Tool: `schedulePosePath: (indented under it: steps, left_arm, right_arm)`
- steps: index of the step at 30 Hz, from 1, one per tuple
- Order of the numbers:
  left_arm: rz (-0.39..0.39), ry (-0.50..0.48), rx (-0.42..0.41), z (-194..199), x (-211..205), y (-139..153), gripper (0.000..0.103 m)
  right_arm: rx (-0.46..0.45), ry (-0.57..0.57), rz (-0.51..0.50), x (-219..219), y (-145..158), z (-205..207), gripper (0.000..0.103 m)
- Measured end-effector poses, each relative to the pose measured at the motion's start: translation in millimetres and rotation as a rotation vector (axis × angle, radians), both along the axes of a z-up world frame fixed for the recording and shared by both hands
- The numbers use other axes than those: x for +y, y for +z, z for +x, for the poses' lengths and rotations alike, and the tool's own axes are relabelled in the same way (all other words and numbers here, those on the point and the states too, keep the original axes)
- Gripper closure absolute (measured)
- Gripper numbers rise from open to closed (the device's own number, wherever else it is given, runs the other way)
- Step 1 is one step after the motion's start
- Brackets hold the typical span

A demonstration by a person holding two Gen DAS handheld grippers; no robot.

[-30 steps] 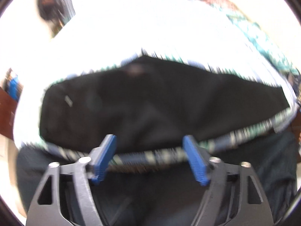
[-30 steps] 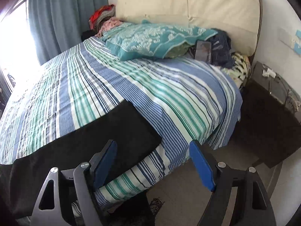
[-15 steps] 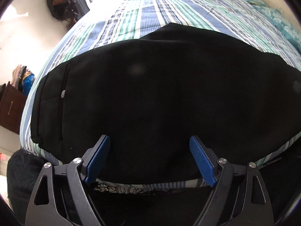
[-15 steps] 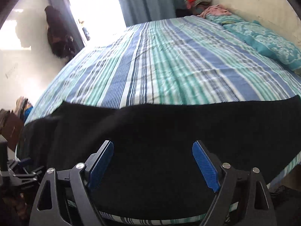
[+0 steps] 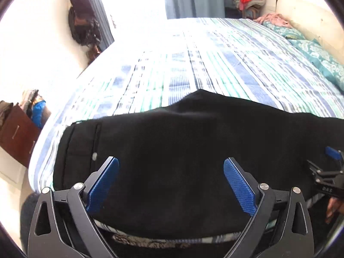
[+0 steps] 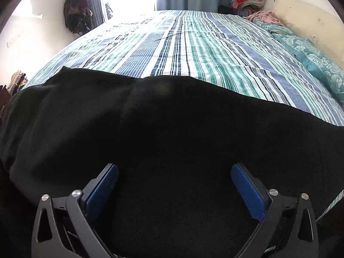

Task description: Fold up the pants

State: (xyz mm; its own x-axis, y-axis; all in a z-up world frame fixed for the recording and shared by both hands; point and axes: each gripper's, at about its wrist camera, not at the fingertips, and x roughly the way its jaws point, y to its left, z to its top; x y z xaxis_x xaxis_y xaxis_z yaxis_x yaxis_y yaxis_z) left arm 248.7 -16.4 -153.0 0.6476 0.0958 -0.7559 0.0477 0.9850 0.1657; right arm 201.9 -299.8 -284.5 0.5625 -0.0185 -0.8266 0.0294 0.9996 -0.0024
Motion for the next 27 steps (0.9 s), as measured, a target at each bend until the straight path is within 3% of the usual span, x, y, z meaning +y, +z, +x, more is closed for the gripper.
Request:
schedulePosePath:
  steps: [3,6,7,8,10,18,24,27]
  left_arm:
    - [0.042,0.085,0.033,33,11,-25,0.004]
    - [0.016,0.151,0.154,44,34,-61,0.002]
    - [-0.013,0.146,0.15,39,40,-67,0.0]
    - [-0.021,0.134,0.121,33,42,-67,0.0]
    - [0.007,0.119,0.124,32,38,-65,0.0]
    - [-0.007,0.137,0.131,25,37,-59,0.001]
    - [0.003,0.108,-0.061,3,16,-13,0.002]
    - [0.001,0.039,-0.09,5,-5,-4,0.001]
  right_arm:
    - [-0.007,0.008,0.001,-1,-1,1,0.0]
    - [-0.016,0.009,-0.001,1,-1,-1,0.0]
    - [-0.018,0.009,-0.002,2,-1,0,0.0]
    - [-0.02,0.009,-0.002,2,-1,-1,0.0]
    - [-0.02,0.008,-0.003,2,-1,0,0.0]
    - [-0.02,-0.006,-0.018,4,-2,1,0.0]
    - [-0.023,-0.006,-0.022,5,-2,1,0.0]
    - [-0.022,-0.009,-0.024,5,-2,2,0.0]
